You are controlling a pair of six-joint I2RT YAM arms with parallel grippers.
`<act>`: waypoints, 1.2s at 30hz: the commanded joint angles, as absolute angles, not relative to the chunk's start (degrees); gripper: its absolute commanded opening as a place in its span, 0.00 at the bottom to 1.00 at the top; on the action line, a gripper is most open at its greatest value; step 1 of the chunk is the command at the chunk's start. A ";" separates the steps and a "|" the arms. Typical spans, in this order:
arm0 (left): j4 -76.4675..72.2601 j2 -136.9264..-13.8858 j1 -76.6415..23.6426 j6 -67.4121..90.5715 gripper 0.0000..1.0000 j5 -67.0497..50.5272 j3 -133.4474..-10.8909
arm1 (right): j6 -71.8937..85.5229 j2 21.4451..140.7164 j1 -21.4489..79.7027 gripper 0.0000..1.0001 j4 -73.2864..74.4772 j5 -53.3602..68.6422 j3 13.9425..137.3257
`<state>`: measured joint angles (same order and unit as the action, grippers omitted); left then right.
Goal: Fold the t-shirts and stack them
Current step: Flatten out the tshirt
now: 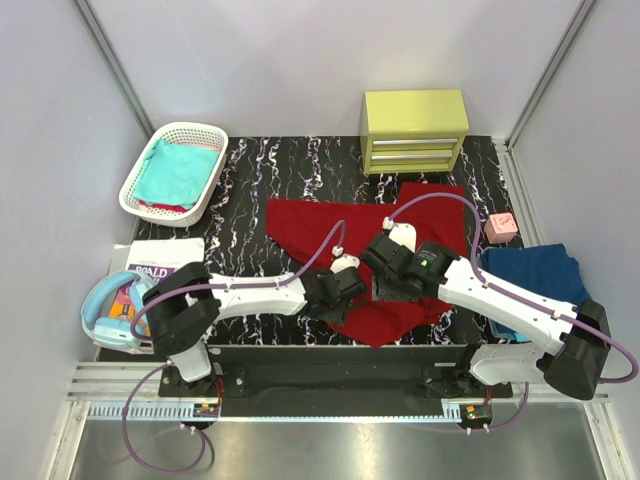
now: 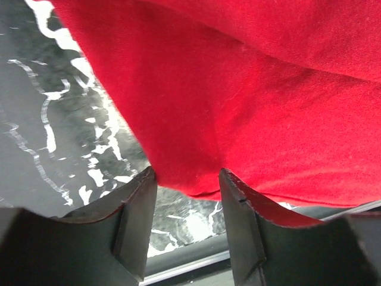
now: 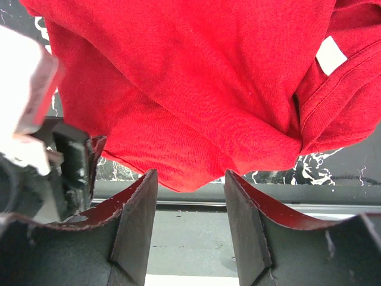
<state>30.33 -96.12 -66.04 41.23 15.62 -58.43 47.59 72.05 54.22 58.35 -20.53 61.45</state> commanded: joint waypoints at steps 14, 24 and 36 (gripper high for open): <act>38.05 -93.61 -69.26 33.67 0.00 34.44 -74.24 | 49.04 70.49 54.58 0.56 59.41 -23.91 60.64; 38.67 -99.57 -57.93 27.60 0.00 32.09 -92.36 | 50.18 66.72 54.49 0.54 60.38 -26.98 62.05; 42.62 -118.11 -43.69 23.29 0.00 22.95 -120.83 | 49.39 61.35 54.49 0.53 63.55 -31.55 62.93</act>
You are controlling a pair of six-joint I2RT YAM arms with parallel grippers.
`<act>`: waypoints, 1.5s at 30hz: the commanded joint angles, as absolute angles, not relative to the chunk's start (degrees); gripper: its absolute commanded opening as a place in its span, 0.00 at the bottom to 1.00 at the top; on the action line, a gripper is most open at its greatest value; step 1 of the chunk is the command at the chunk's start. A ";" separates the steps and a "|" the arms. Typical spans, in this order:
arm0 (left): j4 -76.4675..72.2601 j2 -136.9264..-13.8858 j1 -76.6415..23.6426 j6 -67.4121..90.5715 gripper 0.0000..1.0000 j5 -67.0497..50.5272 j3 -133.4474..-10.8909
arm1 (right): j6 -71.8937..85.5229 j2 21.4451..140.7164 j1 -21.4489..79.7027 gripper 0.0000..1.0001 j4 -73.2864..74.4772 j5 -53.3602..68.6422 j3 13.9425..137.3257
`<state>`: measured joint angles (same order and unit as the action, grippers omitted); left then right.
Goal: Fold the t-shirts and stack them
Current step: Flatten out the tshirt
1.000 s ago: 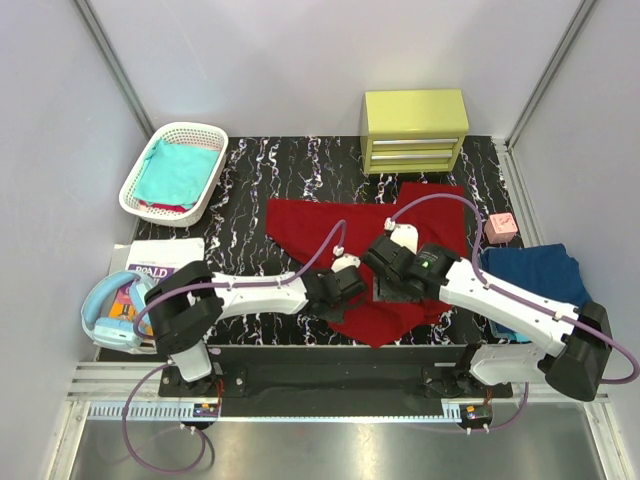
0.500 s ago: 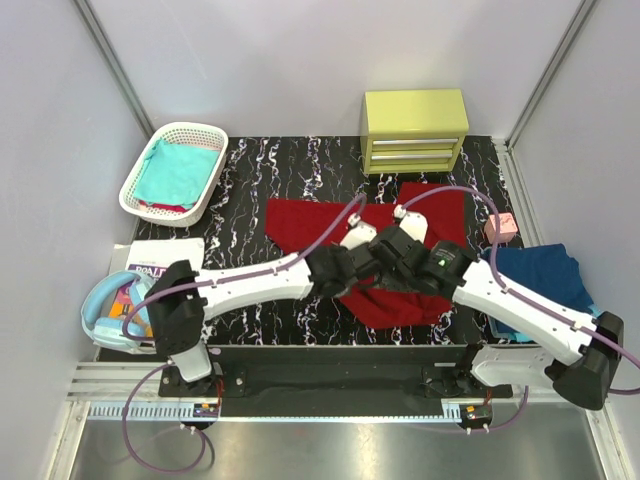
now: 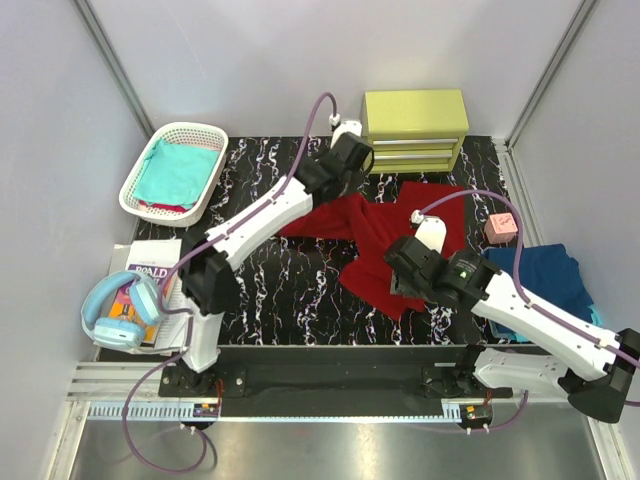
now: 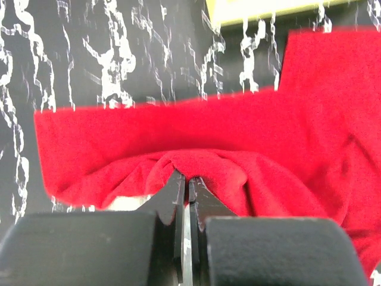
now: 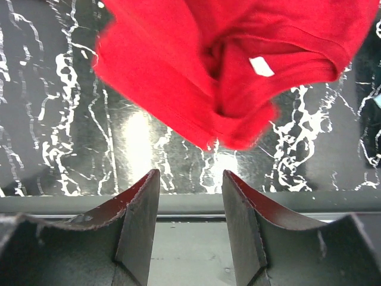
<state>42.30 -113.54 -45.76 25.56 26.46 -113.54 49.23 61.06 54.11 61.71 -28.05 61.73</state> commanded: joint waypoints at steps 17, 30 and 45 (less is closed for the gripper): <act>43.42 -124.89 -37.79 21.36 0.14 21.96 -126.30 | 46.05 63.28 54.58 0.54 63.19 -30.50 61.88; 37.98 -110.84 -37.71 22.67 0.72 24.97 -103.31 | 47.20 63.72 54.41 0.54 61.17 -28.74 59.59; 34.10 -101.17 -36.92 25.75 0.73 24.87 -84.12 | 43.59 80.32 54.49 0.56 54.93 -24.26 55.90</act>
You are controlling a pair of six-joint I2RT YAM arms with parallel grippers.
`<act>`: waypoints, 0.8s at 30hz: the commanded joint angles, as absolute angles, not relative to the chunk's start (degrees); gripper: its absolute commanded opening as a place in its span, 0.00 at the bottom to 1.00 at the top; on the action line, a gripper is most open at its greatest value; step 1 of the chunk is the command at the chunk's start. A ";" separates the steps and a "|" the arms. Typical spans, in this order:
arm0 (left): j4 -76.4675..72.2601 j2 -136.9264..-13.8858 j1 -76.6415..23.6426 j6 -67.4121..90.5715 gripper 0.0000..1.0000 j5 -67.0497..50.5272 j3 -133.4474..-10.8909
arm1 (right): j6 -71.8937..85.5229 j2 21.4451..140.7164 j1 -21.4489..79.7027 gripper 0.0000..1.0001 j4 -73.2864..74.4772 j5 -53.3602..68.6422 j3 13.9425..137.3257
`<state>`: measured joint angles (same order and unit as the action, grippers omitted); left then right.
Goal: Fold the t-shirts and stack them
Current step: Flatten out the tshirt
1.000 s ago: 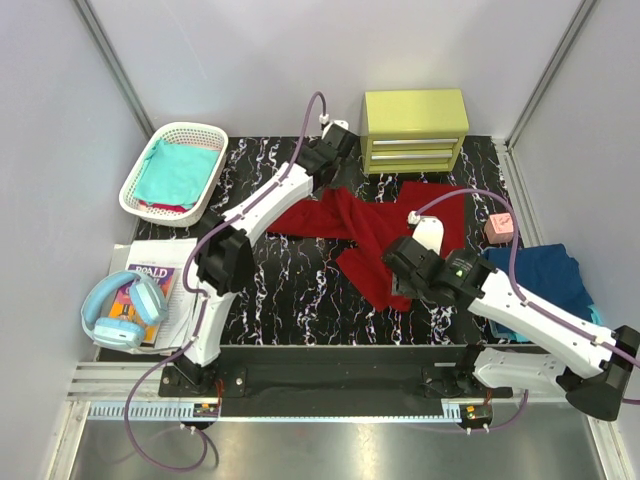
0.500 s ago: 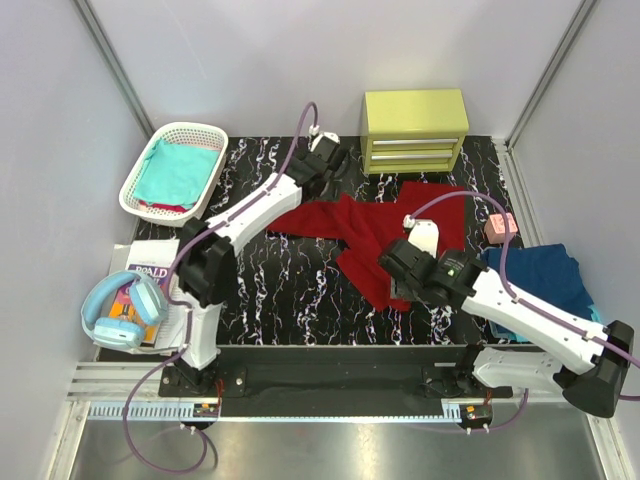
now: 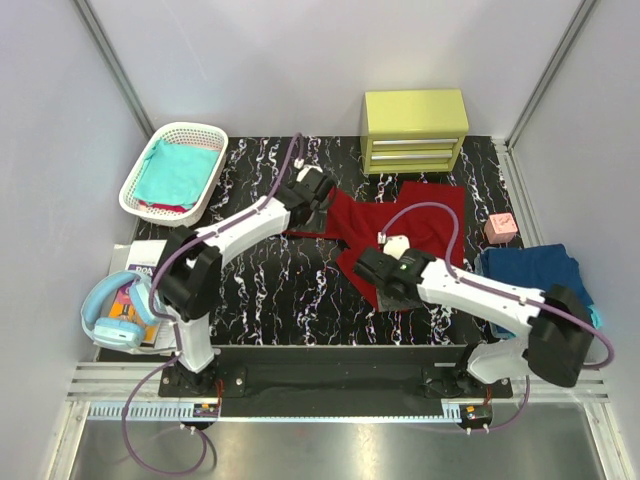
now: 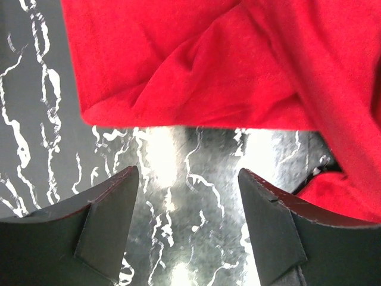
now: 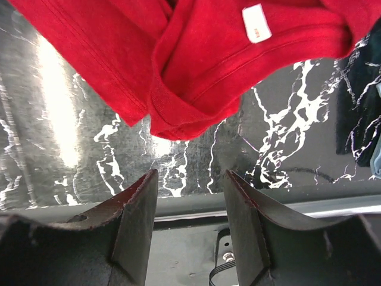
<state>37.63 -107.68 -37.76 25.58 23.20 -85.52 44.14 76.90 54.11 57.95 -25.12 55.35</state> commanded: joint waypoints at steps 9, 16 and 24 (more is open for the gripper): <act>33.66 -96.77 -34.01 26.10 0.74 24.87 -79.89 | 43.33 90.78 54.40 0.55 52.65 -26.80 59.32; 33.66 -95.10 -33.84 25.66 0.74 24.79 -78.67 | 46.48 96.23 54.40 0.43 53.79 -30.32 61.43; 33.14 -93.43 -33.57 25.40 0.74 24.79 -76.55 | 51.50 95.54 54.40 0.10 58.61 -34.36 62.58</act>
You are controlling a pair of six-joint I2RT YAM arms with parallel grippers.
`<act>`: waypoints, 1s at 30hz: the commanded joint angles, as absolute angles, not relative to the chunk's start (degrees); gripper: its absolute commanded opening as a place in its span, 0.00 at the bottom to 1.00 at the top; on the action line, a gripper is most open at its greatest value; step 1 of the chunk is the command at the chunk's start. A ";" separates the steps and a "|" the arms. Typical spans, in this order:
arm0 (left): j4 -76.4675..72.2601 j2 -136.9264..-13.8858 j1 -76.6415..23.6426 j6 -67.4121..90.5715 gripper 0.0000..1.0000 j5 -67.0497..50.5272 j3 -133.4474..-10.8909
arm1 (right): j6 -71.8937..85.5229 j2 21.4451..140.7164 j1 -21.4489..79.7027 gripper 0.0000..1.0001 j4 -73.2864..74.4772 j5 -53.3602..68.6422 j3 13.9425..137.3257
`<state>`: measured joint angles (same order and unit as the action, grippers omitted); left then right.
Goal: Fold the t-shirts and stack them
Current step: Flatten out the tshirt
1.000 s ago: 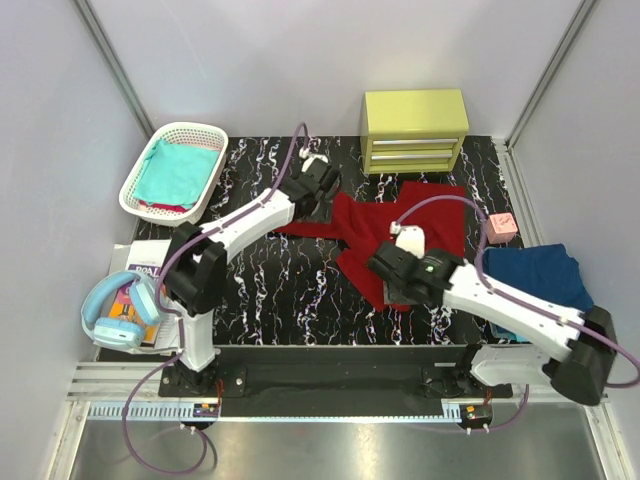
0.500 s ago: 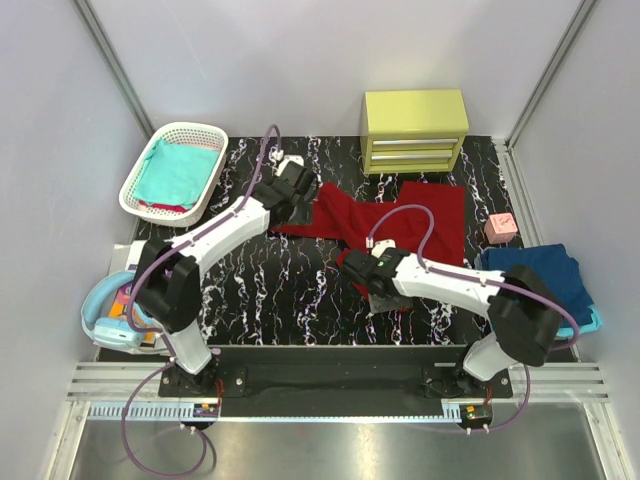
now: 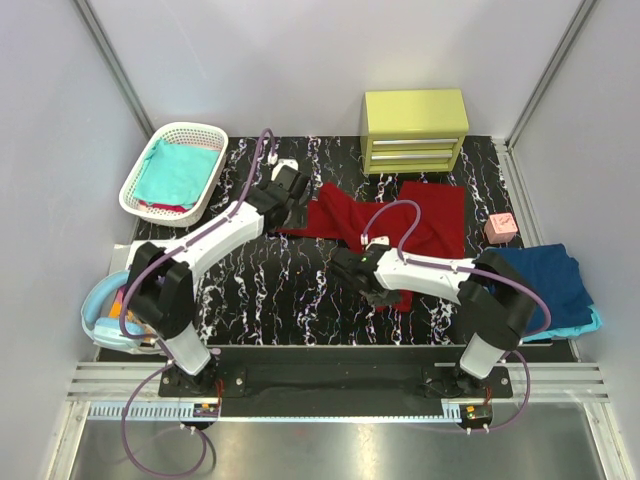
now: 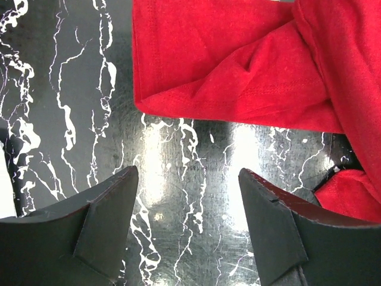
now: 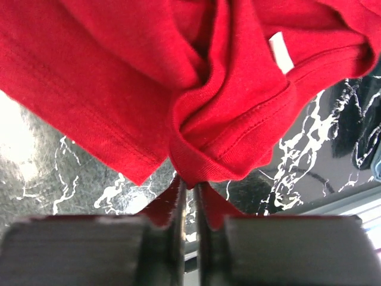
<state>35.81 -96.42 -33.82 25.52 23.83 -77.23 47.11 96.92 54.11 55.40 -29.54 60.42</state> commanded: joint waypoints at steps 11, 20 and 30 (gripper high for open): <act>33.05 -92.64 -33.49 25.75 0.74 24.17 -76.11 | 70.39 90.18 54.49 0.00 79.60 -46.92 68.90; 33.13 -90.97 -33.49 26.19 0.74 23.91 -74.18 | 70.76 88.33 39.40 0.00 81.93 -48.16 71.55; 33.05 -89.30 -33.57 26.46 0.74 23.03 -72.69 | 57.68 86.75 19.45 0.00 73.66 -47.55 71.63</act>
